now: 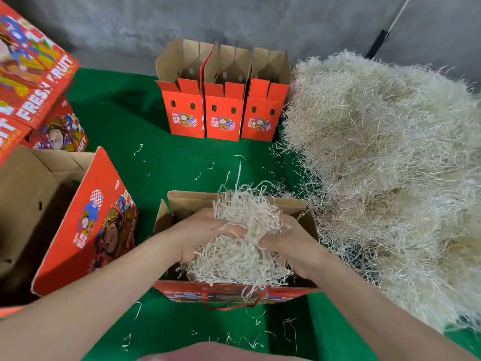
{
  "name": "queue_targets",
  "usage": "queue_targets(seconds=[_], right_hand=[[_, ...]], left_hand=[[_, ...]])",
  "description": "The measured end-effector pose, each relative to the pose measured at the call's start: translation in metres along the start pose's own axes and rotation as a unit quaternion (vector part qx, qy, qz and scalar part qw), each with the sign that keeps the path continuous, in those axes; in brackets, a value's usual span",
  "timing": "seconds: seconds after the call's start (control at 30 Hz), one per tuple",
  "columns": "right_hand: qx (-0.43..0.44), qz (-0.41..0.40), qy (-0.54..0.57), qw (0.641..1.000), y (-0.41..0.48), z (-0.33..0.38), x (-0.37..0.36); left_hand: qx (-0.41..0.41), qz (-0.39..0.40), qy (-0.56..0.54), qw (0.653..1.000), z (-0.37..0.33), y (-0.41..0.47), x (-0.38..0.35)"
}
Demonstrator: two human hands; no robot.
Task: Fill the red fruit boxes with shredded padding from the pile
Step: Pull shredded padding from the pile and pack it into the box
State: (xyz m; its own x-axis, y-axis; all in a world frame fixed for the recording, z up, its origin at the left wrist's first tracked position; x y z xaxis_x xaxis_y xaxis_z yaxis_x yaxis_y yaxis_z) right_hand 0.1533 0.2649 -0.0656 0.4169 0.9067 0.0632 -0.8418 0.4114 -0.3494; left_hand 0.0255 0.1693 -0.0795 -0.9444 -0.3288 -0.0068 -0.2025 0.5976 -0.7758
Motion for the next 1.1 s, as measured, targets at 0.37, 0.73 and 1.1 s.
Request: queue_targets(seconds=[0.37,0.73,1.1], right_hand=[[-0.075,-0.068,0.001,0.995,-0.017,-0.012,0.040],[-0.012,-0.030,-0.045,0.998,-0.003,-0.001,0.007],[-0.052,-0.133,0.043,0.989,-0.016,-0.010,0.052]], left_hand=[[-0.050,-0.084,-0.041,0.994,0.015,-0.010,0.044],[-0.093,-0.006,0.118,0.989,-0.003,0.003,-0.001],[-0.043,-0.165,0.129,0.977,0.012,-0.007,0.043]])
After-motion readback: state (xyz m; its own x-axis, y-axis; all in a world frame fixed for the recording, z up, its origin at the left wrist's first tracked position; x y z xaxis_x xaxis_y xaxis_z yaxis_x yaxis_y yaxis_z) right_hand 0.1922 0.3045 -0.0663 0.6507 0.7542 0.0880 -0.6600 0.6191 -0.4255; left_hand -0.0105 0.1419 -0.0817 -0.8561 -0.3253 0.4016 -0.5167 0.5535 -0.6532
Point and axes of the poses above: each hand's wrist, its own y-axis towards the middle knuckle, its own x-axis out of the back of the hand, z = x × y, the point moved 4 cm from there along y, towards the middle knuckle, and after that the axes turned 9 degrees about x, right-handed, at the moved point
